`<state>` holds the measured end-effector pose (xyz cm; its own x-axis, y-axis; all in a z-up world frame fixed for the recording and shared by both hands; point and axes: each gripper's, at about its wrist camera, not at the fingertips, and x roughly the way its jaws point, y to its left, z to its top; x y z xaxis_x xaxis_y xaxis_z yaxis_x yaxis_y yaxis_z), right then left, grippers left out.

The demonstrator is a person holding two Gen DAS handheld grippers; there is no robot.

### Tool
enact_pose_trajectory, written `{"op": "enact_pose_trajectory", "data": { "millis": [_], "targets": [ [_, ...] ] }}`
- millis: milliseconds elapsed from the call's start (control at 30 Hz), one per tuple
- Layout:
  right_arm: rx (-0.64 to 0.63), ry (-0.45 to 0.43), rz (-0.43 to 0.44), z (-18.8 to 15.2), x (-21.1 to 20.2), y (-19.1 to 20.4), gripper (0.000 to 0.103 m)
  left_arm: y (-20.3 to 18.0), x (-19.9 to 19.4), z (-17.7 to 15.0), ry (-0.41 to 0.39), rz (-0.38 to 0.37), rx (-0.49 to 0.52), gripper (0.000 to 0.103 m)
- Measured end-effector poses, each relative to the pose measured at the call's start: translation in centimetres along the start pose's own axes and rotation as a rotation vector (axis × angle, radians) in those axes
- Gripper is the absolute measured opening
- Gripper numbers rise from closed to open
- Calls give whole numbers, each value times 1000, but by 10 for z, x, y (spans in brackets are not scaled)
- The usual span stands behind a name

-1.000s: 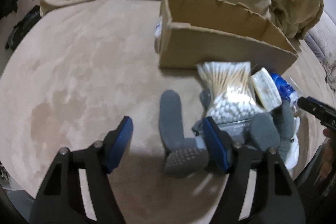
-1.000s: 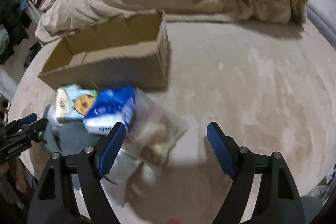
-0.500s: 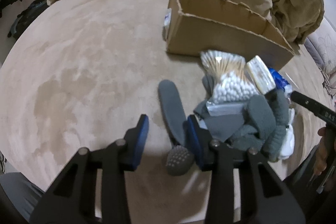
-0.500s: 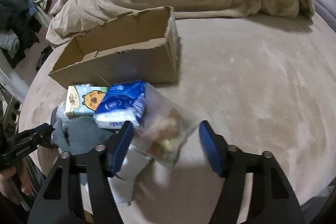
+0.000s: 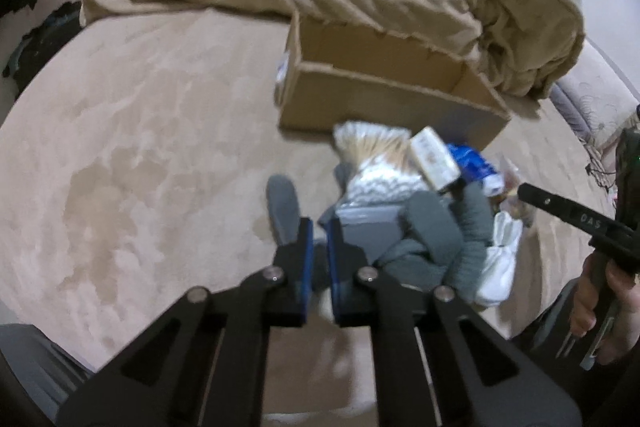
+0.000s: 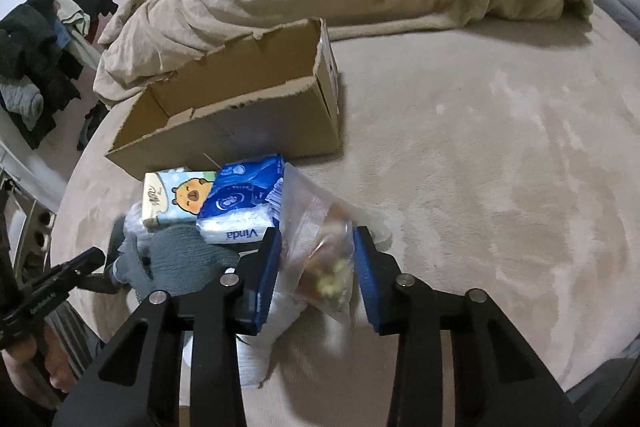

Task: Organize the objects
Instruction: 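Grasp the grey sock with the left gripper while the right grasps the clear snack bag, then carry the sock and snack bag into the cardboard box and open both grippers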

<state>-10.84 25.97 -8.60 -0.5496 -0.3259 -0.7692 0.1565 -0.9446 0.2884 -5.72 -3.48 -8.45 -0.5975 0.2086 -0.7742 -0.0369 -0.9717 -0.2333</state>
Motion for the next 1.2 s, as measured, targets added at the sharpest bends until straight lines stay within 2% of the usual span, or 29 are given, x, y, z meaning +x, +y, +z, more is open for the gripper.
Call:
{"op": "enact_pose_trajectory", "data": {
  "millis": [100,200,267,300,367,433,500,600,633,667,700,733,833,1000,1200],
  "targets": [
    [-6,-41,-12,3,-14,0,38,-7,-9,2,-23,7,42,7],
    [-16,-73,-17,7,-26,1,38,-13,5,-3,41,15,120,10],
    [-29,-88,-23,10,-32,2,38,-17,17,-10,86,38,181,21],
    [-33,-94,-25,11,-34,2,38,-21,21,-14,96,73,220,29],
    [-29,-96,-20,11,-37,1,38,-24,29,-20,89,116,293,42],
    [-24,-89,-14,10,-37,1,38,-21,34,-21,83,142,306,66],
    [-27,-86,-10,9,-36,4,38,-17,35,-18,69,148,303,72],
    [-29,-77,-1,7,-34,7,38,-16,39,-14,63,117,320,72],
    [-31,-77,0,7,-34,8,38,-15,41,-14,66,104,322,68],
    [-32,-77,0,7,-34,9,38,-14,44,-14,73,78,315,62],
    [-32,-77,1,7,-34,10,38,-12,47,-15,92,25,296,43],
    [-31,-77,2,7,-34,9,38,-11,47,-14,99,-3,278,38],
    [-31,-81,0,8,-36,8,38,-12,40,-19,71,-26,256,29],
    [-34,-99,-5,9,-44,8,38,-11,8,-19,14,-66,191,27],
    [-49,-118,-3,14,-55,13,38,-8,-34,-1,-41,-82,123,27]
  ]
}}
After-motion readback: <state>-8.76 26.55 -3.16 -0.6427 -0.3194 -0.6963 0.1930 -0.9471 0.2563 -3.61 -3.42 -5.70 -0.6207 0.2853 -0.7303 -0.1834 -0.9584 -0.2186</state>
